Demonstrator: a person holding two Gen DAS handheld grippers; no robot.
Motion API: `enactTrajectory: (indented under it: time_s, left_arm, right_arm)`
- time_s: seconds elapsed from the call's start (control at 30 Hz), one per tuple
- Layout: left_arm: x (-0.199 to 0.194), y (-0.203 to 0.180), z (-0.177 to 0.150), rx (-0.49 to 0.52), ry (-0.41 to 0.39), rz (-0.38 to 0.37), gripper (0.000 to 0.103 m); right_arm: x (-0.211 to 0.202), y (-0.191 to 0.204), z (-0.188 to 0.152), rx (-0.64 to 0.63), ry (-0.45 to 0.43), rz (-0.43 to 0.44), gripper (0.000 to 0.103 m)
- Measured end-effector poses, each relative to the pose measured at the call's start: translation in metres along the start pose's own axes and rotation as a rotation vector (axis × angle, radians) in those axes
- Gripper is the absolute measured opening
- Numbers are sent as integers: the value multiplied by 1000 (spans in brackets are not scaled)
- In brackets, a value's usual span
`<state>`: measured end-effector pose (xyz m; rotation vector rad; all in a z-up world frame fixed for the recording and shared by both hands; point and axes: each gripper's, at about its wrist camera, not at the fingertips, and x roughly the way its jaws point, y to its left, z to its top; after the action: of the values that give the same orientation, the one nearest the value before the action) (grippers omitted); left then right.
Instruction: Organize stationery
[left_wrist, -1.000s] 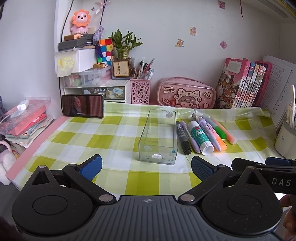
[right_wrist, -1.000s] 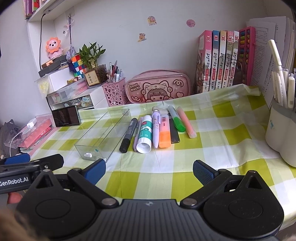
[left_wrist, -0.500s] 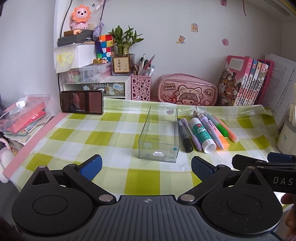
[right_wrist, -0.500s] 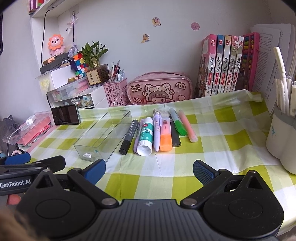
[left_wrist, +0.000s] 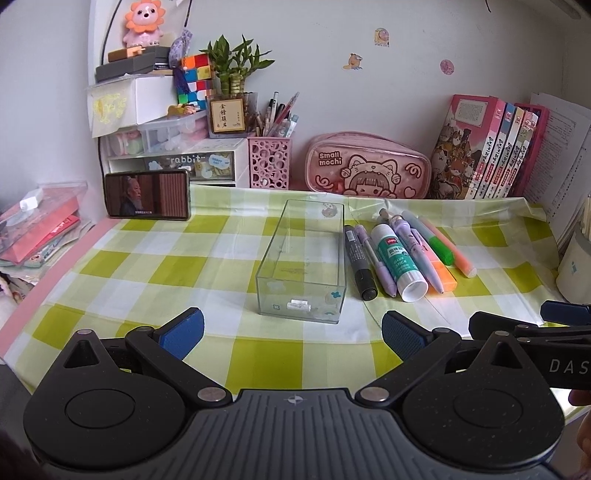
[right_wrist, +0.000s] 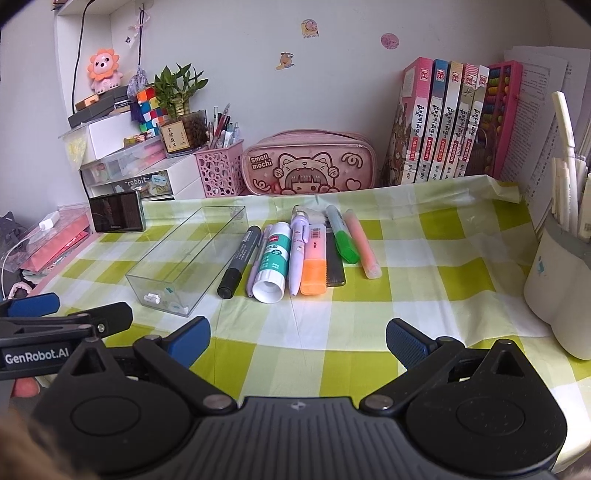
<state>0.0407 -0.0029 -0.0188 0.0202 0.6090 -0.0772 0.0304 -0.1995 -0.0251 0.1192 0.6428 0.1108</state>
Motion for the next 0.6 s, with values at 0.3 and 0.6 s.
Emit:
enactTrajectory:
  time_s: [0.3,0.6]
  left_arm:
    - [20,-8,8,19,33,4,98]
    - [39,-12,11,27,67,8,98]
  right_arm:
    - [11,-20,7,21,34,13,91]
    - [24,-24,13,26,61,32,91]
